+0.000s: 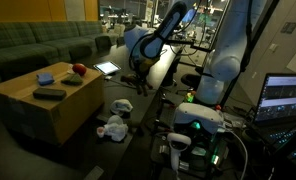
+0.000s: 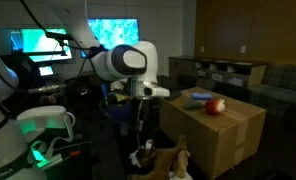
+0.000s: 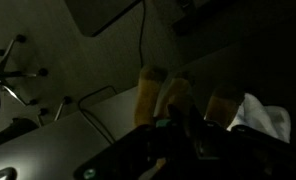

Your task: Switch between the objects on the box and on the table one by one

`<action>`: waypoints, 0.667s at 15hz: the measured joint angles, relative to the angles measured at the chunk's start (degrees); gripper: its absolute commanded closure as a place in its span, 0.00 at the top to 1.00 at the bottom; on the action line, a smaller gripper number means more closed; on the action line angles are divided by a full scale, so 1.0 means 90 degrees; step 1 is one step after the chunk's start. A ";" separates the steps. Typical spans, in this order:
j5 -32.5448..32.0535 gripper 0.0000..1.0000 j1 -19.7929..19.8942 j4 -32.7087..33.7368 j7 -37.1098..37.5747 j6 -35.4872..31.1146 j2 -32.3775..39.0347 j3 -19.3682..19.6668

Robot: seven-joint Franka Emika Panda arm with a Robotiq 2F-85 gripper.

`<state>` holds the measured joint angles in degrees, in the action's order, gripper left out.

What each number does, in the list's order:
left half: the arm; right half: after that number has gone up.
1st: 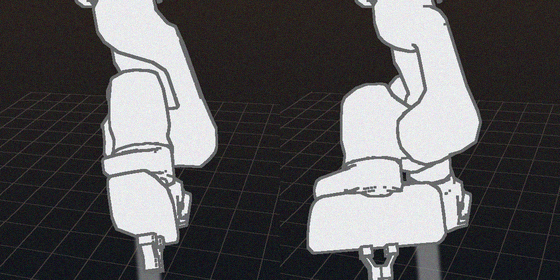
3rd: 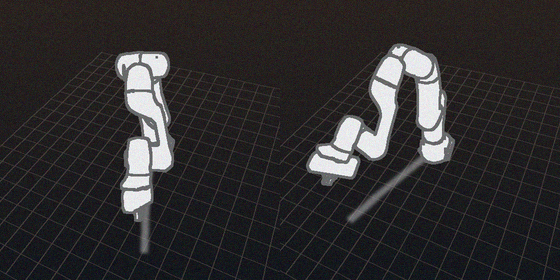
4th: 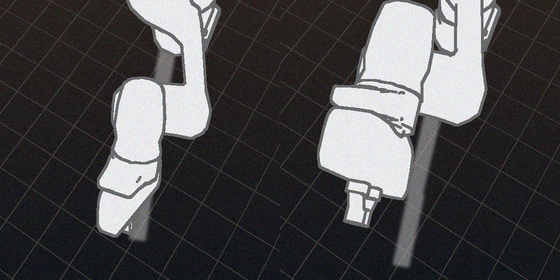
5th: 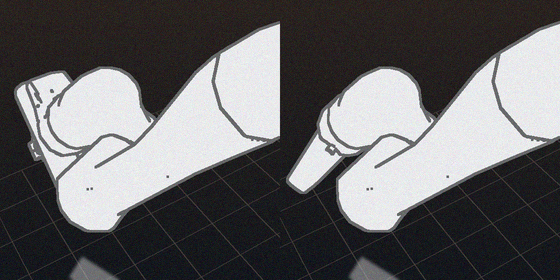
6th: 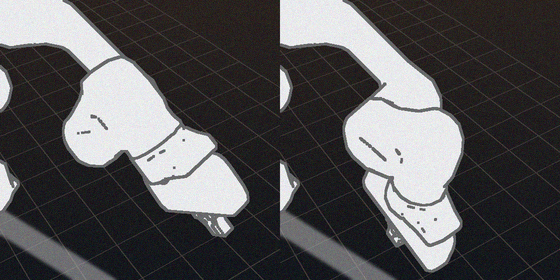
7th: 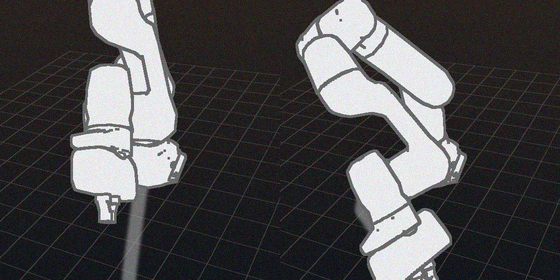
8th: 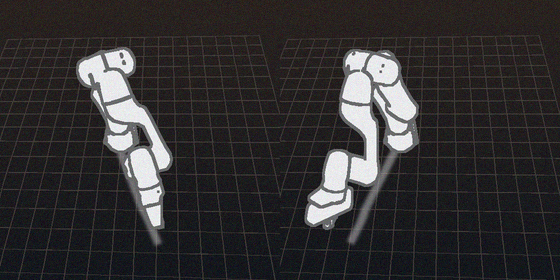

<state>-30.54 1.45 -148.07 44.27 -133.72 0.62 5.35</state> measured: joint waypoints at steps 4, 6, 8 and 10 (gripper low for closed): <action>-0.0179 0.11 0.0398 -0.0177 -0.0001 -0.1151 0.0915 0.0344; -0.0182 0.11 0.0426 -0.0020 -0.0001 -0.1572 0.1410 0.0545; -0.0182 0.11 0.0387 0.0263 0.0000 -0.1828 0.1864 0.0708; -0.0182 0.11 0.0275 0.0593 0.0037 -0.1962 0.2258 0.0867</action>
<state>-32.17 3.93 -142.73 44.61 -151.37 20.95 13.15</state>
